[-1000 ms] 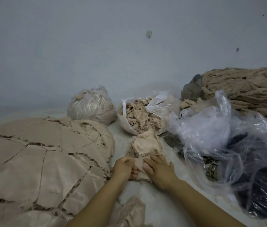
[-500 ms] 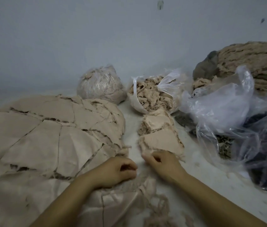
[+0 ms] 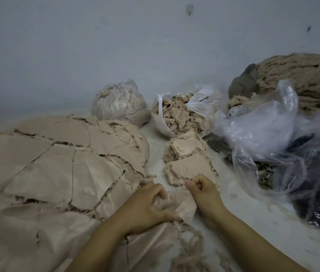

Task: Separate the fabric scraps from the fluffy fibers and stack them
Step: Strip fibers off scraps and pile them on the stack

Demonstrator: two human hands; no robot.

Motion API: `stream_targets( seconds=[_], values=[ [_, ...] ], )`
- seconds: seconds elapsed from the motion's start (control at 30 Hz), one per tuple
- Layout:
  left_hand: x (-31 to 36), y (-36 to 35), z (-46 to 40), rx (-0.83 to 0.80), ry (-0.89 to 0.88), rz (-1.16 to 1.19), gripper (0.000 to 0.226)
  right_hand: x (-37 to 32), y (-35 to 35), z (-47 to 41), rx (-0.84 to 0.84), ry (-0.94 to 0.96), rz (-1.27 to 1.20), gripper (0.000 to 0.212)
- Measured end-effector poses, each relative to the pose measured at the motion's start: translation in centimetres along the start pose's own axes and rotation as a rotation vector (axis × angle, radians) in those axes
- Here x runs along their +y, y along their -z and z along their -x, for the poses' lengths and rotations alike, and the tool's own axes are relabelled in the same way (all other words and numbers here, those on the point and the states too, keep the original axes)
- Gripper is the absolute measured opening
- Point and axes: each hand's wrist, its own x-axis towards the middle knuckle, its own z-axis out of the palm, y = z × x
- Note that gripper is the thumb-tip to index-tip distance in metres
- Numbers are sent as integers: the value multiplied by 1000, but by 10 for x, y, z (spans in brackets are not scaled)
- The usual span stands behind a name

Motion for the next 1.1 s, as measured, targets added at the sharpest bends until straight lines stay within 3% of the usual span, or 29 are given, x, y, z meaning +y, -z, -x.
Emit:
stream_targets(
  seconds=[0.13, 0.3, 0.4, 0.5, 0.6, 0.67, 0.77, 0.8, 0.87, 0.93, 1.03, 1.1],
  values=[
    [-8, 8, -5, 49, 106, 91, 22, 1, 4, -3, 38, 58, 27, 26],
    [-12, 0, -13, 93, -7, 289, 24, -5, -1, 4, -292, 8, 117, 12],
    [-18, -2, -16, 270, 40, 374, 18, -7, -3, 5, -281, 31, 27, 36],
    [-18, -6, -14, 401, -6, 222, 19, -10, 0, 5, -197, -21, -172, 26],
    [-9, -9, -7, 497, -245, 36, 16, -7, 0, 4, -147, -114, -276, 11],
    [-4, -8, -1, 349, -333, 45, 30, -5, 0, 2, -120, -135, -297, 13],
    [-4, -12, 3, -28, -256, -116, 33, -4, 0, 5, -126, -92, -223, 13],
    [-5, -14, 2, -66, -233, -124, 27, -3, 0, 6, -130, -39, -154, 15],
    [-5, -12, 2, -52, -156, 125, 14, -3, 2, 8, -109, 156, 143, 20],
    [-7, -8, 2, -50, -94, 385, 22, -7, 3, 10, -155, 366, 416, 16],
    [-5, -7, 8, -99, -62, 579, 19, -7, -1, 16, -422, 402, 400, 3],
    [-5, -5, 10, -104, -21, 801, 17, -6, 0, 15, -481, 326, 281, 12]
  ],
)
